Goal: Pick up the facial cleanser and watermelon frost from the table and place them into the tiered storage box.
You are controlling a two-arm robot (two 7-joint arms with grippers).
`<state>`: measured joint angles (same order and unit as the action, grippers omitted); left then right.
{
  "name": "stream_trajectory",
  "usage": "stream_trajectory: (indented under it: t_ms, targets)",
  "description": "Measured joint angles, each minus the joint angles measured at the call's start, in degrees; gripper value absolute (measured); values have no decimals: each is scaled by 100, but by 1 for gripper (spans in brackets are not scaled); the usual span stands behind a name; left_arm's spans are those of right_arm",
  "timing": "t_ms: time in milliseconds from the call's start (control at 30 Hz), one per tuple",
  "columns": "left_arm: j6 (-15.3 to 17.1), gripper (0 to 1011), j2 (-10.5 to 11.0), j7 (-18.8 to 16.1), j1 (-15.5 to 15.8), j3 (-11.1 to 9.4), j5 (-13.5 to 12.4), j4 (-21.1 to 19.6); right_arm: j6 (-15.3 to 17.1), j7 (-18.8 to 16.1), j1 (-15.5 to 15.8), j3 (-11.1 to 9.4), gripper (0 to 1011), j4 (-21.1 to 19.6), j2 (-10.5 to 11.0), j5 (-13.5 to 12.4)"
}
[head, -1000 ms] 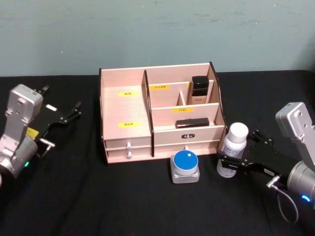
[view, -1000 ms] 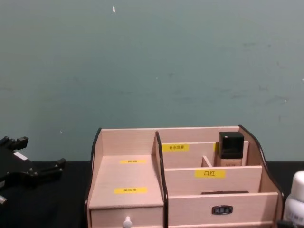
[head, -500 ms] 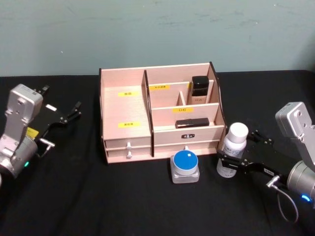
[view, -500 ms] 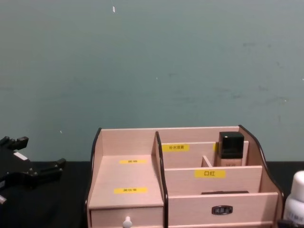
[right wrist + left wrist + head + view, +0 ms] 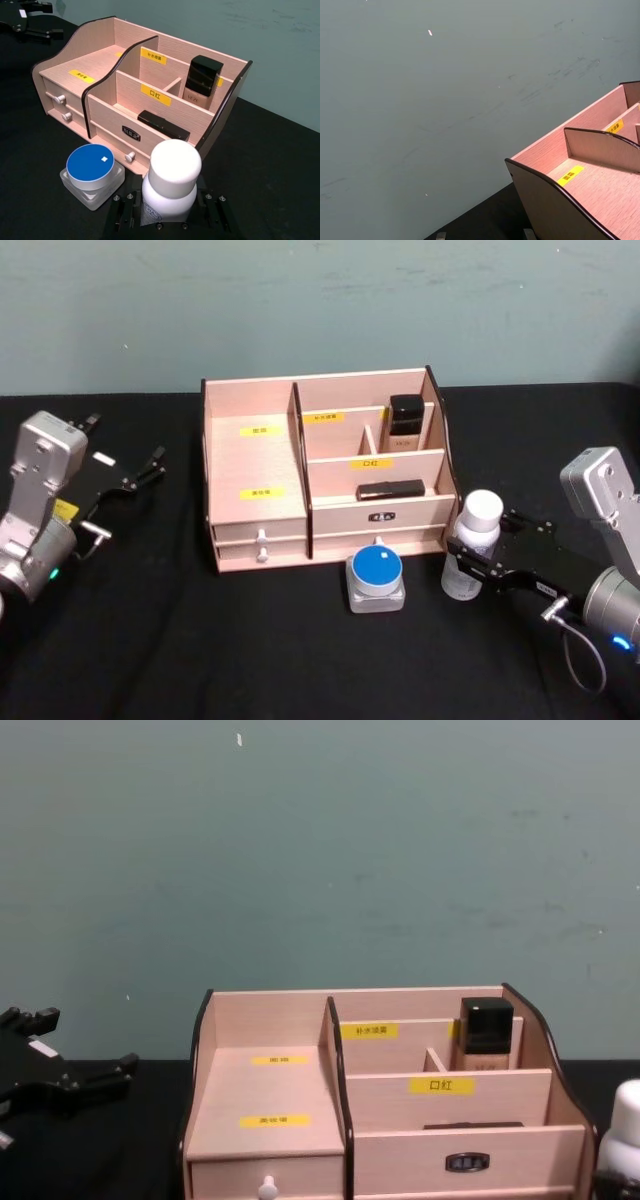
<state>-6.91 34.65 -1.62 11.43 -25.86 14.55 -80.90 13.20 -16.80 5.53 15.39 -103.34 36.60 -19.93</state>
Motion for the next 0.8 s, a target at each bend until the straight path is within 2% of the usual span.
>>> stream_trajectory:
  t_ms: [600, 800]
  targets:
    - [0, 1001, 0, 0, 0, 0, 0, 0, -3, 6, 0, 0, 611, 0, 3, -5]
    - [0, 1001, 0, 0, 0, 0, 0, 0, -6, -27, 69, -100, 611, -55, -55, 30]
